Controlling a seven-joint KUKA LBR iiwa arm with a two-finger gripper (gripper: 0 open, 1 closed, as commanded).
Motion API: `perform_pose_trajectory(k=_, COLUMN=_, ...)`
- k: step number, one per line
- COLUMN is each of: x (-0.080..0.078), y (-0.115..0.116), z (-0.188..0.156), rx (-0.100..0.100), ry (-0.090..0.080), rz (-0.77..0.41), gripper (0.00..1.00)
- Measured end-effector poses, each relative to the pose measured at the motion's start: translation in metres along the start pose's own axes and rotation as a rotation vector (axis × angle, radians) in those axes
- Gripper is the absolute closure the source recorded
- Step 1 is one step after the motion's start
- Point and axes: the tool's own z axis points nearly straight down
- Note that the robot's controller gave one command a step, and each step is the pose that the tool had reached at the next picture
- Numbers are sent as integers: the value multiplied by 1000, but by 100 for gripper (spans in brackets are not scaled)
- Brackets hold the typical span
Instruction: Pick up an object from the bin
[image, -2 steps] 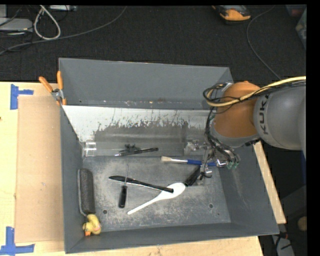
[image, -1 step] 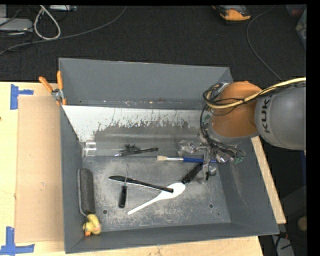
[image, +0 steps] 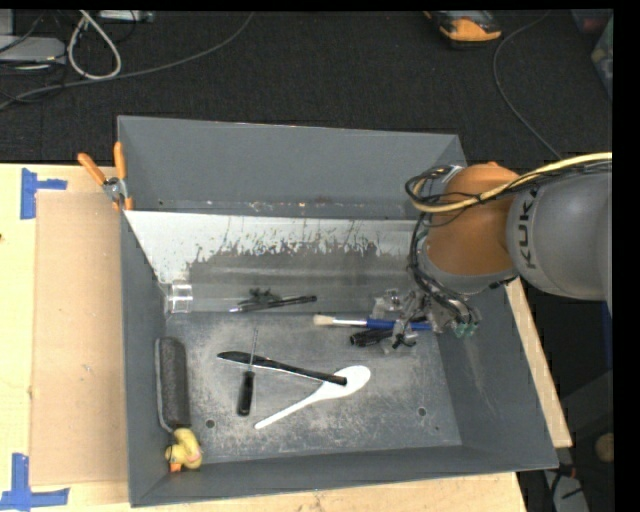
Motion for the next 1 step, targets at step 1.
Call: perform_pose_trajectory(k=1, x=0, y=0, z=0, rx=0, ry=0, rz=0, gripper=100)
